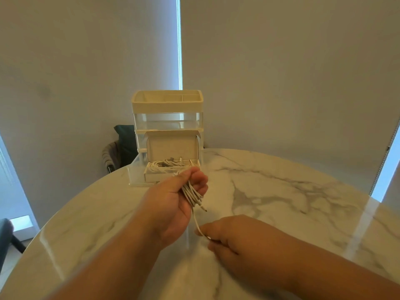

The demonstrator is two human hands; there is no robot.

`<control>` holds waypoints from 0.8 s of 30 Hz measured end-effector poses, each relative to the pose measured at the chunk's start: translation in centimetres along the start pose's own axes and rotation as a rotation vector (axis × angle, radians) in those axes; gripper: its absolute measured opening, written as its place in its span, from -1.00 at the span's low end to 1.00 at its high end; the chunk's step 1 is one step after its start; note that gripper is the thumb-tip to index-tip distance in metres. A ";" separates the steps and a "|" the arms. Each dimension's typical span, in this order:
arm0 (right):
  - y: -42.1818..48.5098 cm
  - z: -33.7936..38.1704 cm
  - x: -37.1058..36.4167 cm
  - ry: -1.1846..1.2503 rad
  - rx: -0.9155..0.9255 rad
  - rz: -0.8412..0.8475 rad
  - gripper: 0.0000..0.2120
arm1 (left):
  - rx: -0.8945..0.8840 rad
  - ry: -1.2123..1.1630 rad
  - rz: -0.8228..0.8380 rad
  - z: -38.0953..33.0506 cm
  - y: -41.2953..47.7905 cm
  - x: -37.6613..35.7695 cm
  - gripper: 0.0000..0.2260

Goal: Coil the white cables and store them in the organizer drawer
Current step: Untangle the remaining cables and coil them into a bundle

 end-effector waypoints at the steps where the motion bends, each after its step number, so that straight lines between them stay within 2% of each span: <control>1: 0.0 0.0 0.1 -0.018 -0.012 -0.019 -0.69 | -0.006 0.058 -0.015 0.3 0.1 0.1 -0.79; 5: -0.1 -0.5 0.8 -0.024 -0.050 -0.089 -0.72 | -0.035 0.216 -0.057 1.3 0.6 0.4 -0.82; 10: -0.8 -0.4 1.7 0.062 -0.069 -0.183 -0.81 | -0.110 0.557 0.001 2.7 0.0 0.1 -0.87; 13: -1.0 -0.9 2.4 0.123 -0.055 -0.245 -0.92 | -0.135 0.734 0.117 3.0 -0.1 -0.2 -0.88; 16: -1.0 -2.0 2.8 0.064 -0.062 -0.299 -0.90 | -0.139 0.882 0.284 3.2 -0.6 -1.1 -0.74; 20: -1.3 -1.9 3.3 0.127 -0.027 -0.389 -0.89 | -0.060 0.731 0.263 3.1 -0.9 -1.3 -0.73; 24: -1.5 -1.6 3.5 0.502 -0.080 -0.474 -0.83 | -0.018 0.603 0.315 3.6 -1.0 -1.2 -0.61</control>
Point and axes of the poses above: each hand's wrist, its own y-axis towards the middle knuckle, its own x-axis out of the back of the hand, z = x × y, the point moved 3 cm from there along y, towards the middle knuckle, and after that the axes turned 1 degree about -x, right-handed, at the moved point
